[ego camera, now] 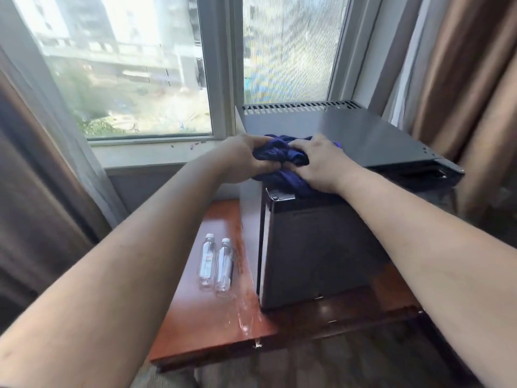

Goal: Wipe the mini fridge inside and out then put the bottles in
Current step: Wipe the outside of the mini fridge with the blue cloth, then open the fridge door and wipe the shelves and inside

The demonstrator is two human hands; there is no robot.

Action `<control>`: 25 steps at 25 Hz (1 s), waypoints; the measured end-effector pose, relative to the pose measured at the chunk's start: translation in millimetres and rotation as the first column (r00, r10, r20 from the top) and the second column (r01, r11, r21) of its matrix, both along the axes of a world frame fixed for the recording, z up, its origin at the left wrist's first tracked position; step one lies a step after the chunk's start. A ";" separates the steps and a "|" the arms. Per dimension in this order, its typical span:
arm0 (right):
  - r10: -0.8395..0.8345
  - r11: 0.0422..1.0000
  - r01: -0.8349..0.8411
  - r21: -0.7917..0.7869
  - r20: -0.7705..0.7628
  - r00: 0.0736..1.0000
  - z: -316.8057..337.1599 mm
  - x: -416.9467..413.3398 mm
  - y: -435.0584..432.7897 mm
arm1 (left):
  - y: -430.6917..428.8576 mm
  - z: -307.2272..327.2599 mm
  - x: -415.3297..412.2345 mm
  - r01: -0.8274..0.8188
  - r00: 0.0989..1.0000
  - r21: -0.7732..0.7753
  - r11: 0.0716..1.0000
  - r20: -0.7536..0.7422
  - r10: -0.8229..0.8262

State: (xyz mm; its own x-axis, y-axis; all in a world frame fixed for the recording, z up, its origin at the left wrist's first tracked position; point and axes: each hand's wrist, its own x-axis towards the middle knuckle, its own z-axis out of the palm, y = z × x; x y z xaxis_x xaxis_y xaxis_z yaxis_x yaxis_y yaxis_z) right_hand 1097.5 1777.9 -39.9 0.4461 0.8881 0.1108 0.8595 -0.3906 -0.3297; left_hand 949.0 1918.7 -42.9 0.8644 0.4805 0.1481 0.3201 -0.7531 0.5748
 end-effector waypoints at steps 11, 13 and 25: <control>-0.135 0.833 0.257 0.490 -0.271 0.953 -70.4 -102.7 -164.6 | -127.0 -64.1 -67.6 -0.088 0.950 -0.296 0.951 0.263 0.170; -0.194 0.780 0.384 0.494 -0.393 0.899 -78.8 -117.1 -193.1 | -128.6 -63.4 -66.7 -0.126 0.990 0.008 0.992 0.073 0.125; -0.209 0.617 0.521 0.590 -0.516 0.831 -23.7 -109.2 -215.0 | -96.3 -41.9 -60.6 0.046 0.997 0.302 0.952 0.038 -0.060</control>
